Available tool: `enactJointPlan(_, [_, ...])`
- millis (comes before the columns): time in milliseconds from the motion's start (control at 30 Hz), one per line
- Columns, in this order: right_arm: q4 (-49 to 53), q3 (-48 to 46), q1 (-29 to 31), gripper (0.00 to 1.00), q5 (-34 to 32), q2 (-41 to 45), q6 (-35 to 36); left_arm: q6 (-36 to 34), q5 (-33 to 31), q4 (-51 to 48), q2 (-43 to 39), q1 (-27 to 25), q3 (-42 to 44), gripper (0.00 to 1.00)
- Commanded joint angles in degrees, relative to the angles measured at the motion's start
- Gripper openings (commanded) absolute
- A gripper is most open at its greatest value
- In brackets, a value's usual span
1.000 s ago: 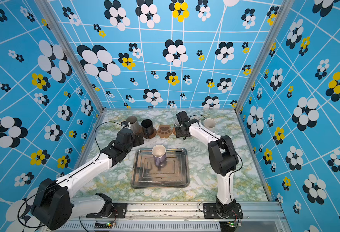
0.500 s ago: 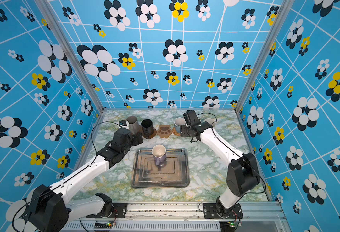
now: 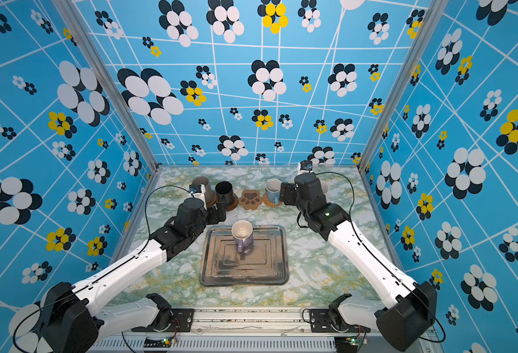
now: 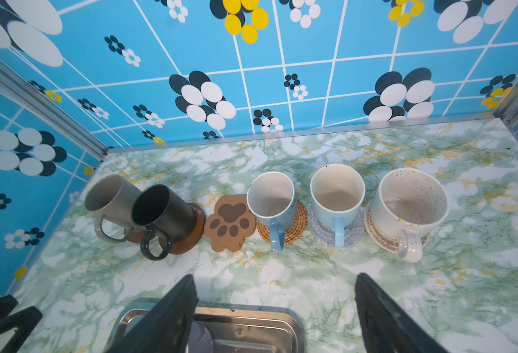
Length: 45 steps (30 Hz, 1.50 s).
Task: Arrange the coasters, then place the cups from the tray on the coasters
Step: 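Open and raise the right gripper while the left gripper moves over the lavender mug, then lower the left gripper onto the lavender mug rim on the tray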
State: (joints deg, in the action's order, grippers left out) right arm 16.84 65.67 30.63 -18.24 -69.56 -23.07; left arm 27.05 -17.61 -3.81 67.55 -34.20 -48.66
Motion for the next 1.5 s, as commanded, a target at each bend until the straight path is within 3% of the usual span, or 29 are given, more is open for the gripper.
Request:
enactJointPlan(0, [-5.04,-3.66,0.13,0.84,-1.79,2.47,-3.72,-2.9,-3.27,-3.84,0.57,-2.15,-3.97,0.94])
enactJointPlan(267, [-6.54,-8.76,0.12,0.91,-4.06,6.1,-3.83,-4.11,-0.43,-11.53,-0.46,-6.08,-6.45,0.94])
enactJointPlan(500, [-7.38,-10.6,0.04,0.97,-5.75,6.01,-3.47,-4.15,8.18,-21.31,-1.69,-9.25,-8.72,0.94])
enactJointPlan(733, [-10.32,-12.75,-0.39,0.99,-5.84,5.8,-3.68,-1.91,9.26,-31.27,-3.07,-12.09,-8.36,0.94])
enactJointPlan(1000, [-10.86,-12.68,-1.05,0.99,-5.14,4.22,-4.26,2.31,10.62,-31.87,-2.9,-14.41,-4.22,0.94])
enactJointPlan(1467, [-11.26,-14.18,-2.66,0.99,-5.23,4.74,-5.73,4.7,10.84,-29.5,9.0,-16.25,-5.1,0.95])
